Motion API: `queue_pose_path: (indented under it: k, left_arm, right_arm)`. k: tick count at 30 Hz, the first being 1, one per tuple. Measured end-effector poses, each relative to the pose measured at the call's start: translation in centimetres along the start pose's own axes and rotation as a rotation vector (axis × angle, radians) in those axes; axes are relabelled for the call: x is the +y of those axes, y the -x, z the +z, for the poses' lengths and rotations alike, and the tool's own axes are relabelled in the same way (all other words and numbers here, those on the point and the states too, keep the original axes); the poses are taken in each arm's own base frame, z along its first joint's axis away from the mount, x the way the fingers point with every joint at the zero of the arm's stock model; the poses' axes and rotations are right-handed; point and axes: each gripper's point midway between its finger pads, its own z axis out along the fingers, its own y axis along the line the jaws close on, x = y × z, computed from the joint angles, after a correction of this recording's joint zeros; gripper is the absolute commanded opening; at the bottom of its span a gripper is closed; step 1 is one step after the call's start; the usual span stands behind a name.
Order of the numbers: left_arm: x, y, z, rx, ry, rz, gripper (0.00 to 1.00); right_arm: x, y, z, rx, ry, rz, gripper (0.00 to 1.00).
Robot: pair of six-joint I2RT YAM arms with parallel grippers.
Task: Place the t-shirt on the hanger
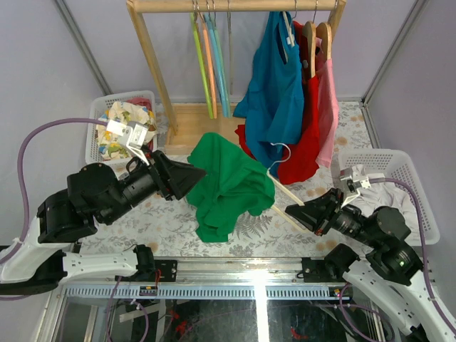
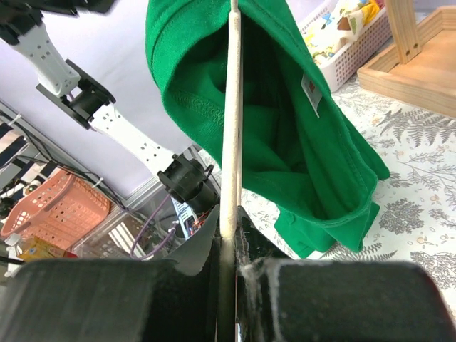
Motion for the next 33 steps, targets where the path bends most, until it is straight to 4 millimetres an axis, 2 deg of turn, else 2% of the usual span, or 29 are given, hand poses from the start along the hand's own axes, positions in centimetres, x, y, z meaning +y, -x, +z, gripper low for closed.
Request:
queue_pose_path:
  k: [4, 10, 17, 22, 28, 31, 33]
  left_arm:
    - [3.9, -1.9, -0.5, 0.0, 0.141, -0.027, 0.48]
    - [7.8, -5.2, -0.9, 0.044, 0.279, -0.034, 0.49]
    - [9.7, -6.6, -0.8, 0.049, 0.349, -0.023, 0.51]
    - [10.4, -7.9, 0.1, 0.07, 0.369, 0.008, 0.53]
    - [11.1, -8.2, 1.6, 0.044, 0.396, 0.063, 0.55]
    - [11.5, -8.4, 2.2, 0.031, 0.412, 0.096, 0.52]
    - [11.8, -8.1, 2.5, 0.014, 0.429, 0.115, 0.44]
  right_arm:
    - [0.6, 1.1, -1.1, -0.02, -0.022, -0.029, 0.0]
    - [1.7, 3.1, -2.6, -0.07, -0.043, -0.079, 0.0]
    - [1.8, 3.5, -3.1, -0.075, -0.061, -0.094, 0.0]
    - [1.8, 3.4, -3.3, -0.062, -0.07, -0.091, 0.0]
    - [1.7, 3.3, -3.3, -0.058, -0.072, -0.09, 0.0]
    - [1.7, 3.1, -3.3, -0.052, -0.075, -0.087, 0.0]
    - [1.6, 3.1, -3.4, -0.049, -0.078, -0.085, 0.0]
